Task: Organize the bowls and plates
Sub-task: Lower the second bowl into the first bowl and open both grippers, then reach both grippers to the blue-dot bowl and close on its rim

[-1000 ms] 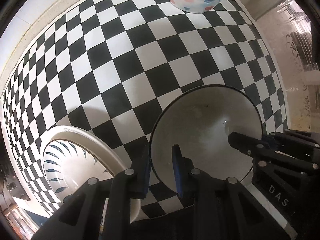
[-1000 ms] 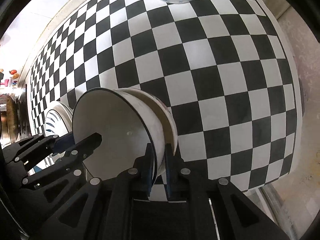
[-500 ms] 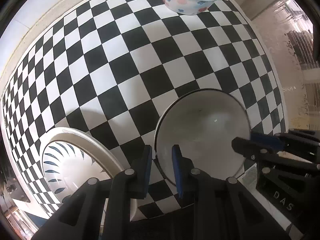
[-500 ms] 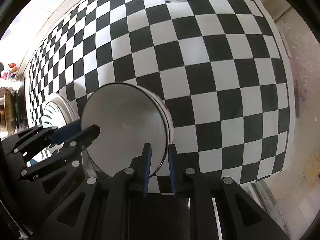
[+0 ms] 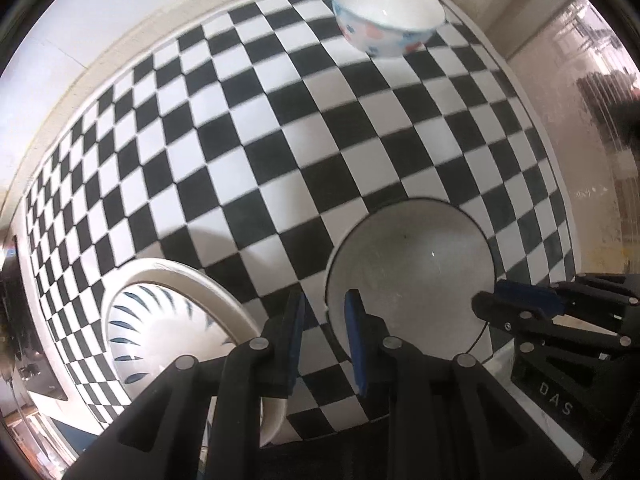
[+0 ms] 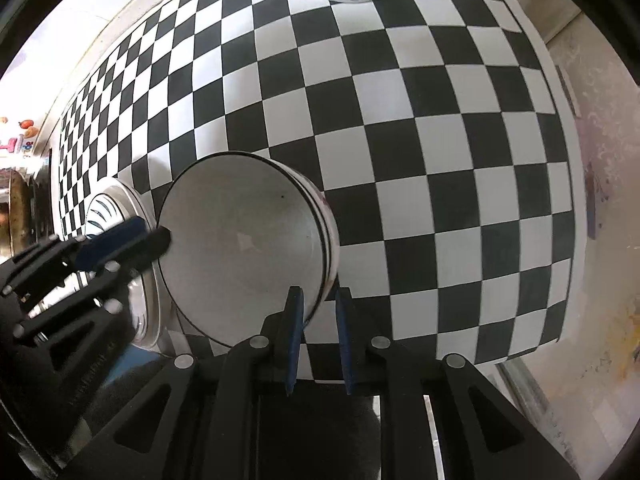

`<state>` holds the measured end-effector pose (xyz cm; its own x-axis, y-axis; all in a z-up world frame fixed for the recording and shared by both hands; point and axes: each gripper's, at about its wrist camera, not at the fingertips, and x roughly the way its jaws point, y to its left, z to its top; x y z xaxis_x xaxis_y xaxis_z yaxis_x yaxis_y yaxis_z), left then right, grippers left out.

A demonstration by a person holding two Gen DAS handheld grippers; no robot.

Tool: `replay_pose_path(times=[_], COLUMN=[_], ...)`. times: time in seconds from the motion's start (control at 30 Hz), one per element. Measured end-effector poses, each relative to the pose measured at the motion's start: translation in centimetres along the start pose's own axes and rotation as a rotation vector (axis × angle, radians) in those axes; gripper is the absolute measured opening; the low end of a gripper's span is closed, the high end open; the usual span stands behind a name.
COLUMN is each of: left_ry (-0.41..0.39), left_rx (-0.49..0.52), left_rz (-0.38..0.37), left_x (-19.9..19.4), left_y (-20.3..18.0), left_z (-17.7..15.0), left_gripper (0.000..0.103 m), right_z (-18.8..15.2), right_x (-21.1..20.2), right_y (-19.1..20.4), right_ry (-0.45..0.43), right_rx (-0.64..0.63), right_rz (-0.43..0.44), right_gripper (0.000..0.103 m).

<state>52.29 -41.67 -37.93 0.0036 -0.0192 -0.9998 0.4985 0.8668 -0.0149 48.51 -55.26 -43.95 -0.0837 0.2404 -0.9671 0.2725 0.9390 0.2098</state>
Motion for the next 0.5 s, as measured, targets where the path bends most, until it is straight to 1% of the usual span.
replay_pose_path(times=[0.03, 0.07, 0.1, 0.13, 0.17, 0.2, 0.3, 0.37, 0.5], left_ry=[-0.016, -0.027, -0.029, -0.032, -0.035, -0.039, -0.06, -0.073, -0.104], left_rx=[-0.007, -0.015, -0.021, -0.029, -0.04, -0.047, -0.054, -0.057, -0.073], left_rz=[-0.002, -0.005, -0.006, -0.008, -0.01, -0.01, 0.005, 0.011, 0.013], left_x=[-0.5, -0.9, -1.2, -1.4, -1.6, -1.8, -2.4, -2.9, -4.0], left_y=[0.1, 0.3, 0.3, 0.4, 0.5, 0.6, 0.6, 0.5, 0.9], left_z=[0.1, 0.1, 0.2, 0.3, 0.4, 0.6, 1.6, 2.2, 4.9], left_gripper=[0.019, 0.02, 0.023, 0.024, 0.024, 0.024, 0.024, 0.024, 0.024], right_z=[-0.1, -0.1, -0.2, -0.1, -0.1, 0.0, 0.5, 1.3, 3.7], right_x=[-0.3, -0.5, -0.7, -0.9, -1.2, -1.5, -2.6, -3.6, -5.7], right_y=[0.0, 0.0, 0.0, -0.2, -0.4, -0.7, -1.7, -2.7, -4.9], right_ry=[-0.008, -0.013, -0.016, -0.021, -0.028, -0.04, -0.07, -0.103, -0.162], right_rx=[-0.004, -0.009, -0.016, -0.016, -0.012, -0.009, 0.012, 0.041, 0.088], right_rz=[-0.005, -0.01, -0.016, -0.013, -0.004, 0.007, 0.011, 0.03, 0.045], right_gripper=[0.021, 0.029, 0.037, 0.062, 0.084, 0.087, 0.087, 0.087, 0.087])
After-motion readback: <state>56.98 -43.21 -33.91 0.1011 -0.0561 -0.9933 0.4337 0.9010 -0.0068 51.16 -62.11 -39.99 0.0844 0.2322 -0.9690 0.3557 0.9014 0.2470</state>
